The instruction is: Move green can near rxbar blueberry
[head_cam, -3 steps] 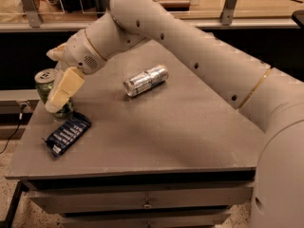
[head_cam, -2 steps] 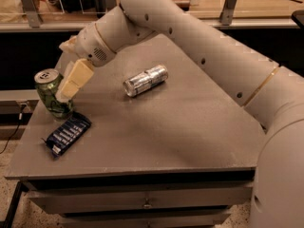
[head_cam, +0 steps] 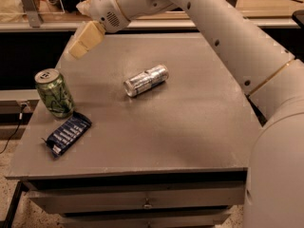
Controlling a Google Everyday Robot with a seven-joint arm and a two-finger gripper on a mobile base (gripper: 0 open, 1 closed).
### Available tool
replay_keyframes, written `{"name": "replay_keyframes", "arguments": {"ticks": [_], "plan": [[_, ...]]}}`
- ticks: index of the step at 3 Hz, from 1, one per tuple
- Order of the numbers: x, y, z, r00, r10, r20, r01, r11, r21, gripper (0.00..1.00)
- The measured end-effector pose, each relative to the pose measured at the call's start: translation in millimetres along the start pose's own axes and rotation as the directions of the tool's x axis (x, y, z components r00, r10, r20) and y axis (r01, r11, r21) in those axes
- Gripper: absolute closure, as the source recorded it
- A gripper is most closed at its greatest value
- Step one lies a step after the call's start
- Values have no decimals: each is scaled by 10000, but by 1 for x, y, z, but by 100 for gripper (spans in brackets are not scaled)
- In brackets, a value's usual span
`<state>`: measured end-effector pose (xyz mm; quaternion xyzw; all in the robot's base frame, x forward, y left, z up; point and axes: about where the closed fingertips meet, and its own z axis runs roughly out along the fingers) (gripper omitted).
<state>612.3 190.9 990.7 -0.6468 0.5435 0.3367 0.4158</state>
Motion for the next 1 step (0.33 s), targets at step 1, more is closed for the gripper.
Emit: {"name": "replay_keyframes", "arguments": {"ticks": [1], "plan": [[0,0,0,10000,0,0,0,10000,-2,0]]}}
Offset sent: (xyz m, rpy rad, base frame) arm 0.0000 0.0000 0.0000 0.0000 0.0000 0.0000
